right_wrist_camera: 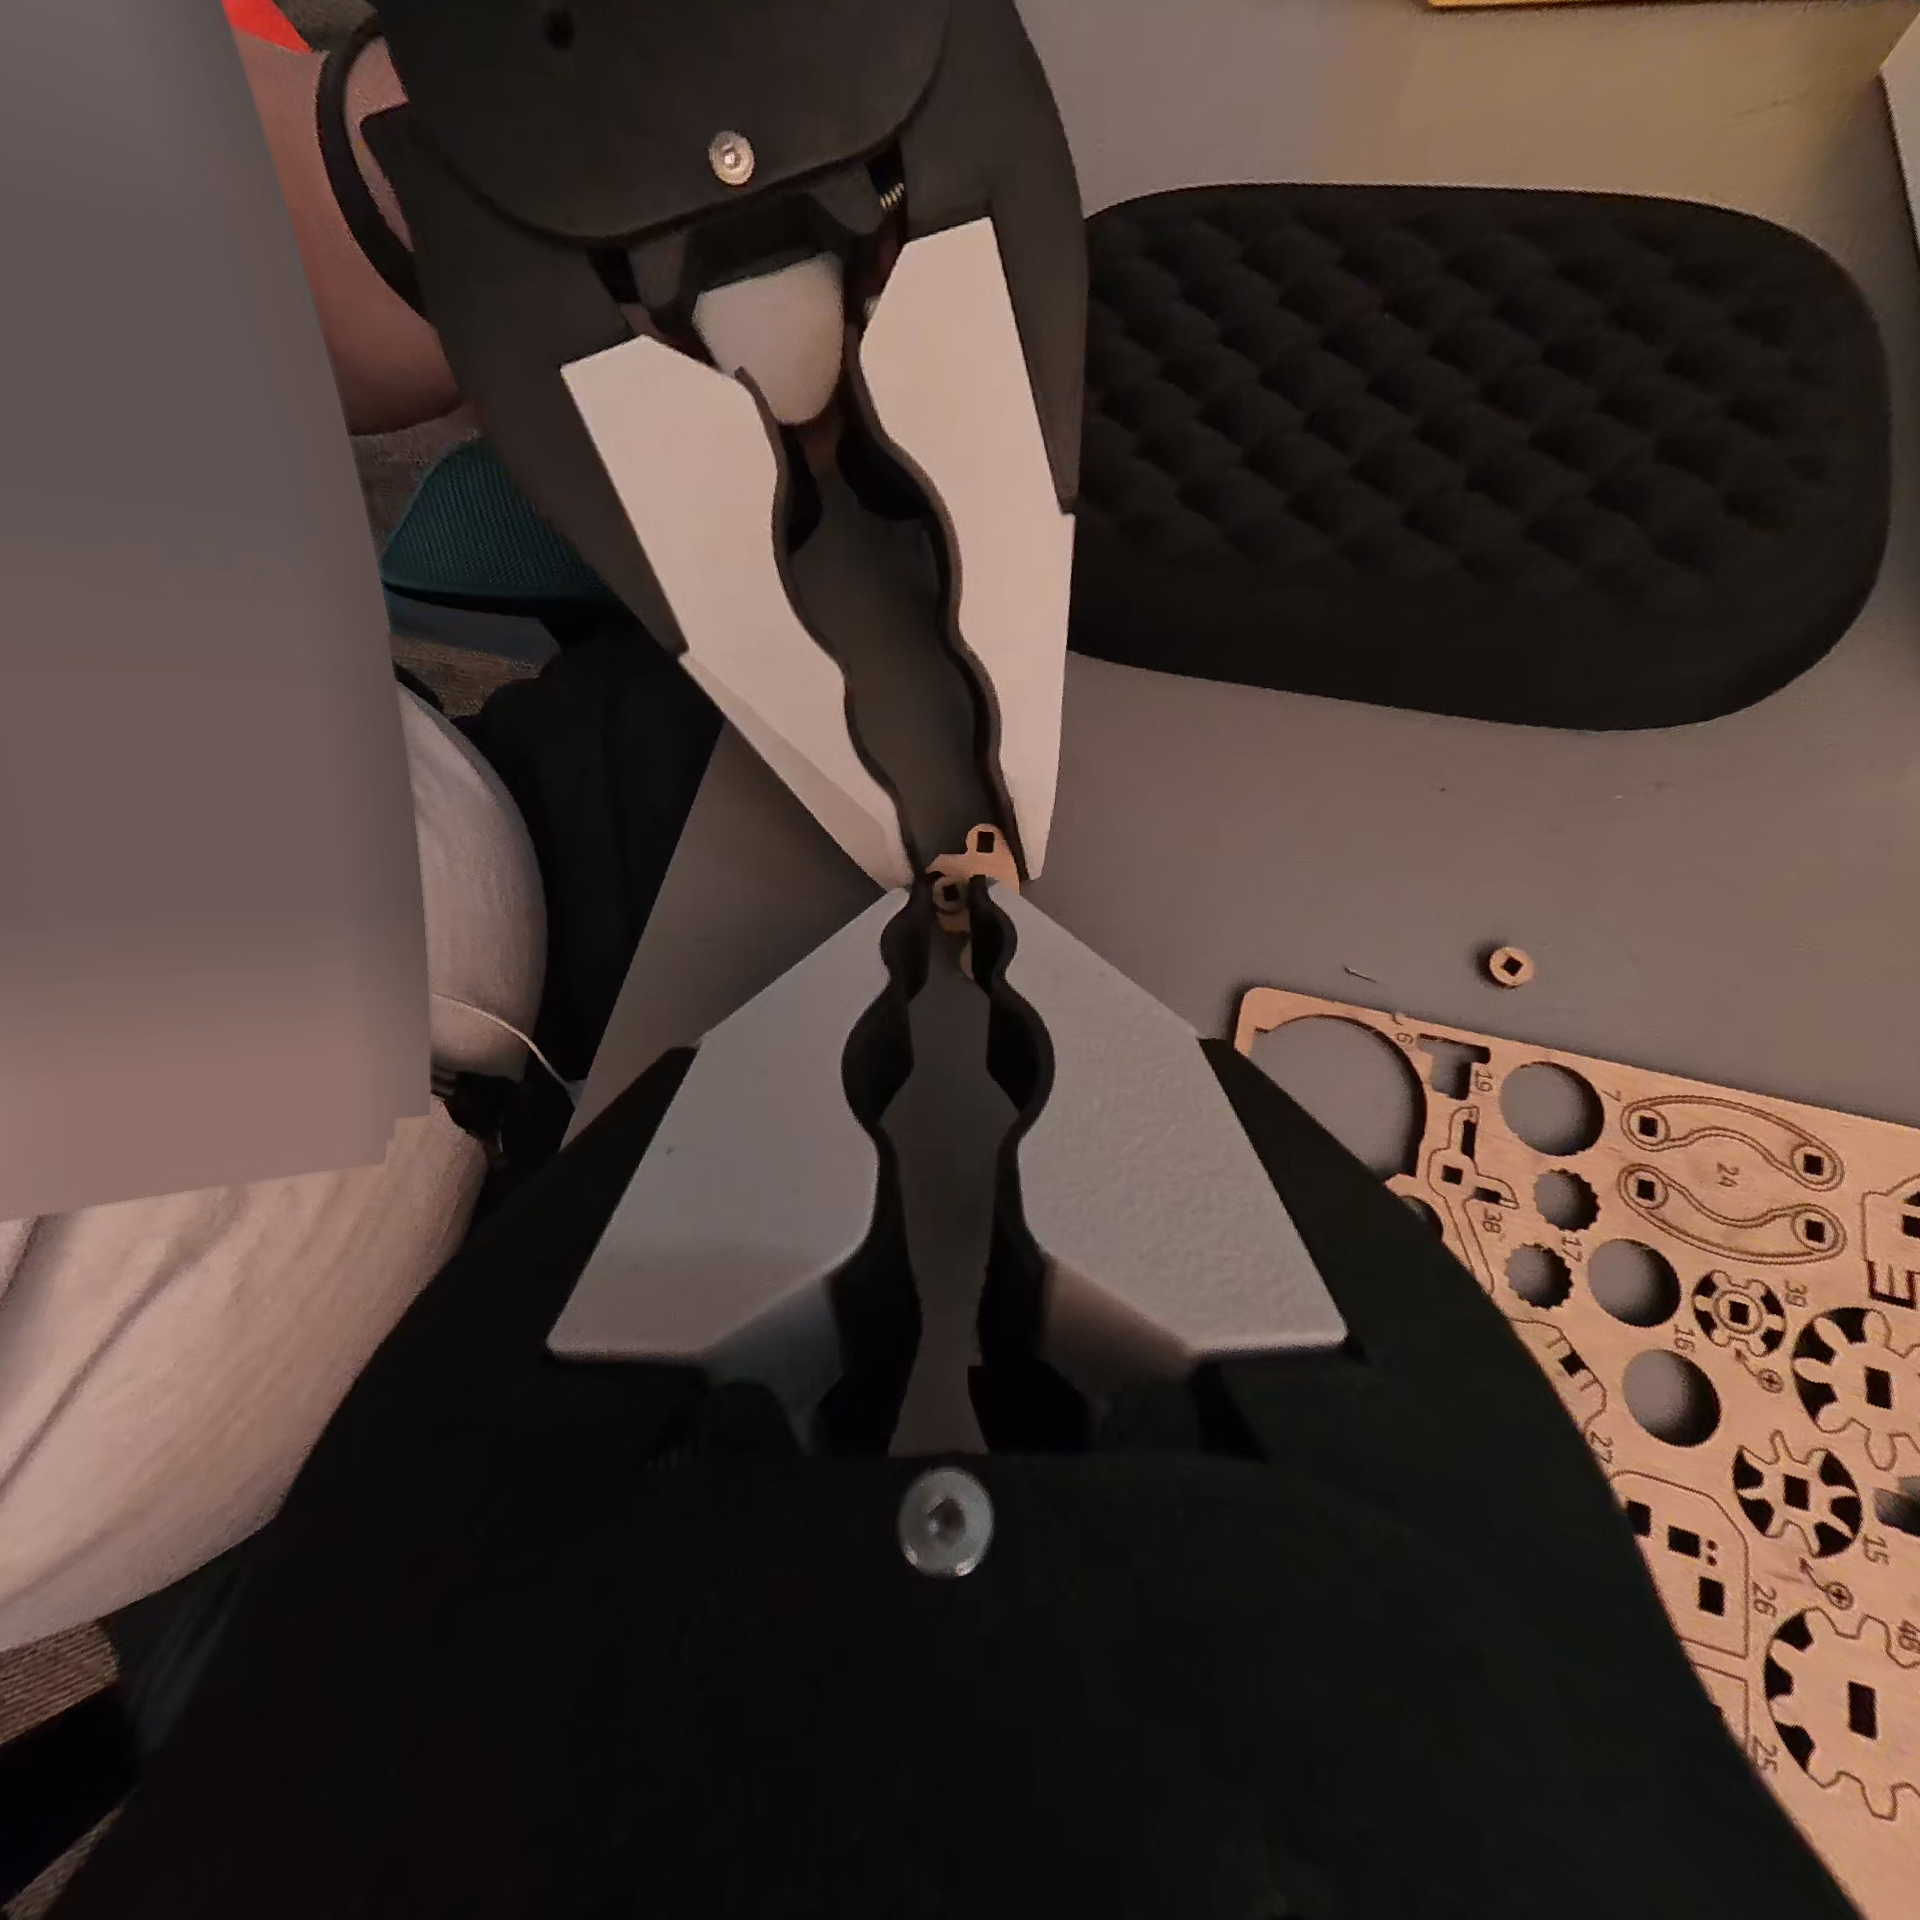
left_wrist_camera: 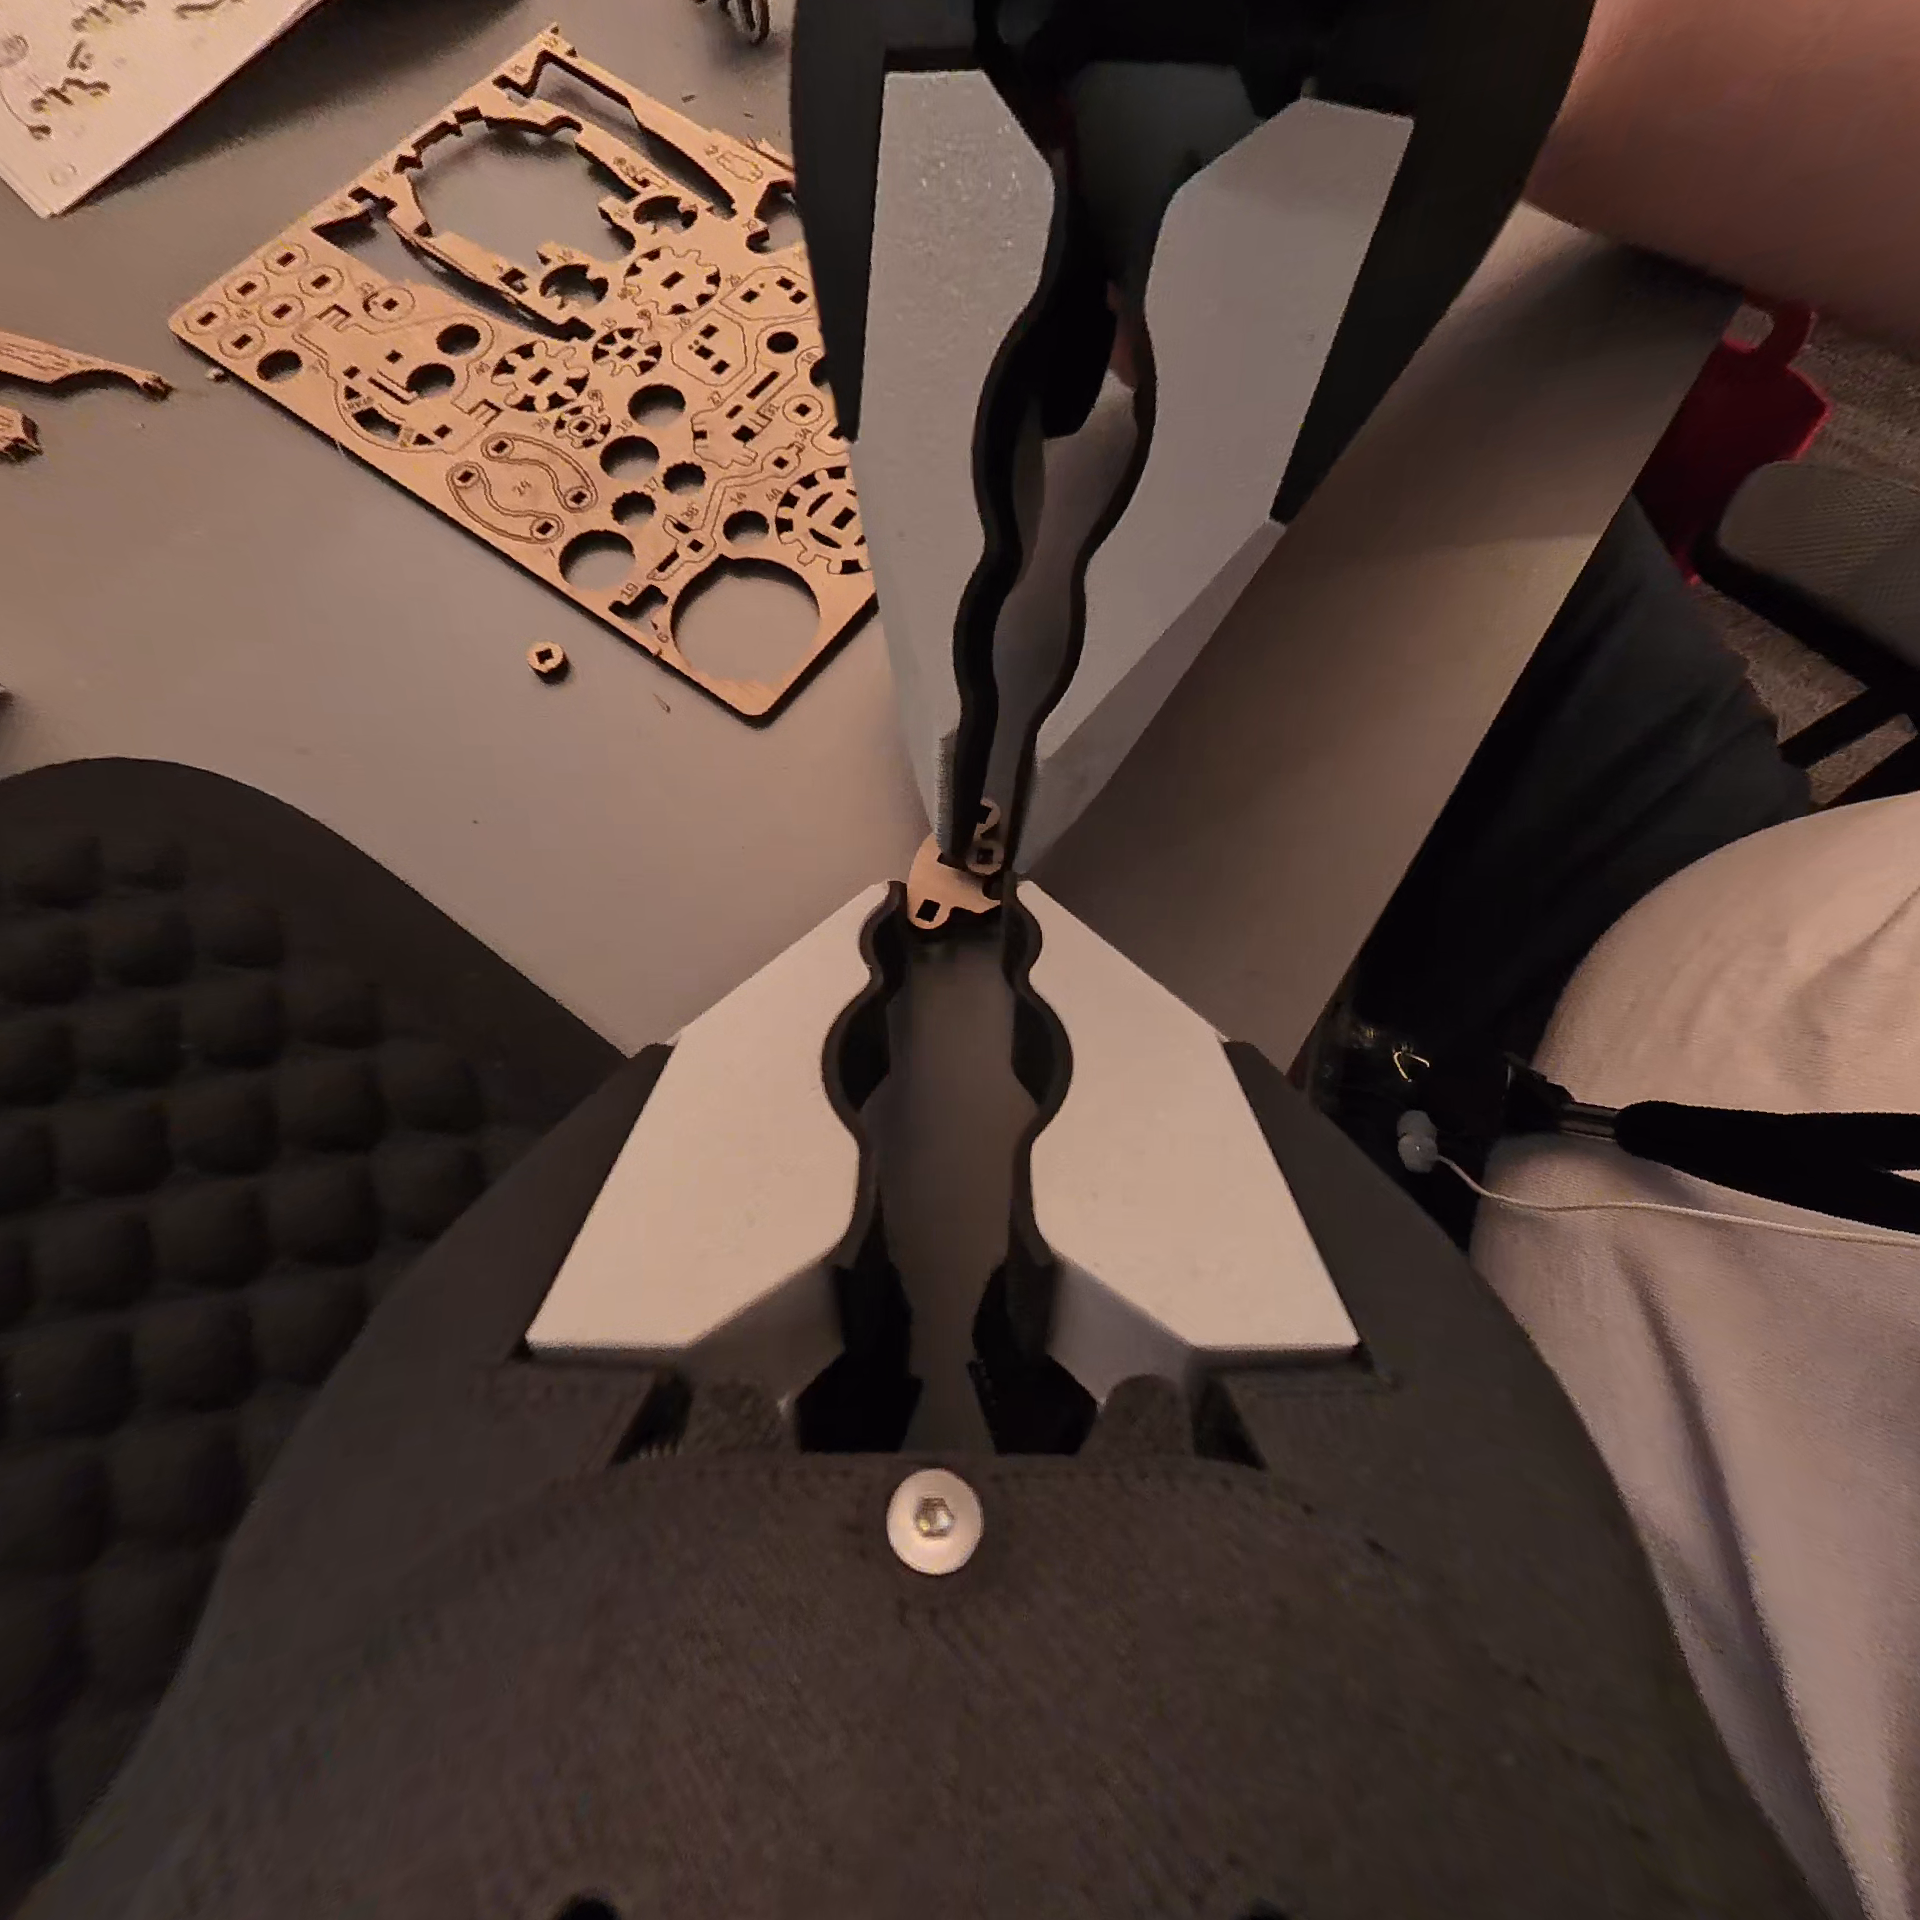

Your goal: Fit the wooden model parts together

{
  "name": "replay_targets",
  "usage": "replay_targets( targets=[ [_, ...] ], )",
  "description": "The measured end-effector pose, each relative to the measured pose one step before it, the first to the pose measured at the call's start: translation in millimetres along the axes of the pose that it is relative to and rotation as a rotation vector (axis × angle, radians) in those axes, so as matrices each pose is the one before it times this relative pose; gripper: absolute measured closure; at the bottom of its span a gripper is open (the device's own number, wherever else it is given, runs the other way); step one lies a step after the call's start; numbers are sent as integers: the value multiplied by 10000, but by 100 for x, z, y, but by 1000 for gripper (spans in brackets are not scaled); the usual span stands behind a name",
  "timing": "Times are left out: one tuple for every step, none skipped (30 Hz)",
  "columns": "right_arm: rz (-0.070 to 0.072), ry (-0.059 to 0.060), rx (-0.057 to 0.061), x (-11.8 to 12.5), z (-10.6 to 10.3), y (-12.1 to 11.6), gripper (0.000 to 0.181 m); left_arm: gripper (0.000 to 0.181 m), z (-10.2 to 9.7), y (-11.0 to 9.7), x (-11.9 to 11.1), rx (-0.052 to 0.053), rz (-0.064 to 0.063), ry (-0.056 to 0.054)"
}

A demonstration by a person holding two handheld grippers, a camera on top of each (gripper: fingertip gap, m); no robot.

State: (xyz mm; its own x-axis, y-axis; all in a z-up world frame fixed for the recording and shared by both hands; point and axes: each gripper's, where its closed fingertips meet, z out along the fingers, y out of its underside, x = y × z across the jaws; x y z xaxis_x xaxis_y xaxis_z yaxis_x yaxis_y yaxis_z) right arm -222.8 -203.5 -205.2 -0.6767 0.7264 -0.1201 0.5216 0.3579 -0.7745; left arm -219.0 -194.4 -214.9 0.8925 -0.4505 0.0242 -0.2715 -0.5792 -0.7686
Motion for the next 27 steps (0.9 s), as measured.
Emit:
replay_targets(
  targets=[
    [-76, 27, 18, -22, 18, -13, 175, 164, -35, -7, 32, 38, -96, 68],
    [-31, 10, -1, -36, 19, -17, 175, 164, -44, 8, 48, 42, -67, 94],
    [0, -18, 13, -67, 28, -15, 175, 164, -68, 27, 61, 40, -44, 105],
    [23, -62, 39, -132, 54, -8, 175, 164, -85, 30, 103, 23, -16, 118],
    [22, -30, 40, -85, 50, 7, 175, 163, -90, 80, 108, -11, 30, 110],
    [-19, 34, 10, -15, 1, 15, 175, 162, -82, 55, 123, 3, 77, 95],
    [-62, 38, -3, -17, -14, 18, 175, 159, -45, 40, 156, 8, 123, 88],
    [-82, 57, 1, -11, 6, 1, 175, 158, -6, 47, 49, -6, 129, -9],
    [-75, 58, 6, 6, 3, -5, 175, 158, 0, 24, 33, 0, 129, -33],
    [-50, 44, 6, -3, 13, -17, 175, 157, 3, 23, -2, 9, 124, -48],
    [-62, 41, 11, -11, 11, -7, 175, 160, 1, 9, -159, 21, 71, -150],
    [-110, 55, 21, 1, 13, -2, 175, 164, 13, 12, -172, 18, 45, -159],
    [-178, 63, 29, -19, -3, -6, 175, 164, 5, -1, -2, 11, 67, -54],
    [-210, 87, 20, -13, 6, -9, 175, 164, 2, -1, -10, 14, 46, -49],
    [-173, 93, -7, -4, 12, -11, 175, 164, -5, 14, -10, 3, 1, -14],
    [-156, 94, -21, 7, 17, -9, 175, 164, -7, -2, -6, -5, -17, -3],
    [-167, 109, -27, 29, 16, 16, 175, 164, 8, -4, -25, -2, -21, -15],
    [-178, 107, -24, 20, -2, 8, 175, 165, 11, -12, -16, 4, -1, -24],
    [-156, 90, -34, 17, -11, 8, 175, 164, -5, -3, -4, 7, 20, -22],
    [-102, 68, -42, -1, 1, 5, 175, 165, 1, 2, 0, -3, 1, -6],
    [-132, 75, -38, -6, 1, 7, 175, 164, 1, 6, 1, -7, -35, 18],
    [-181, 104, -26, 12, -24, 17, 175, 165, -10, -11, 5, -7, -69, 47],
    [-135, 118, -8, 18, -27, 27, 175, 165, 6, -23, 6, -10, -104, 71],
    [-86, 111, 12, 21, -22, 23, 175, 165, 1, -19, 5, -13, -116, 81],
    [-51, 93, 4, 24, -32, 19, 175, 165, 3, -25, 5, -11, -94, 76],
    [-58, 76, -8, -3, -26, 21, 175, 165, 4, -13, 13, -11, -67, 59],
    [-108, 100, -16, 16, -15, 18, 175, 165, 12, -23, 7, -5, -57, 38]
  ],
)
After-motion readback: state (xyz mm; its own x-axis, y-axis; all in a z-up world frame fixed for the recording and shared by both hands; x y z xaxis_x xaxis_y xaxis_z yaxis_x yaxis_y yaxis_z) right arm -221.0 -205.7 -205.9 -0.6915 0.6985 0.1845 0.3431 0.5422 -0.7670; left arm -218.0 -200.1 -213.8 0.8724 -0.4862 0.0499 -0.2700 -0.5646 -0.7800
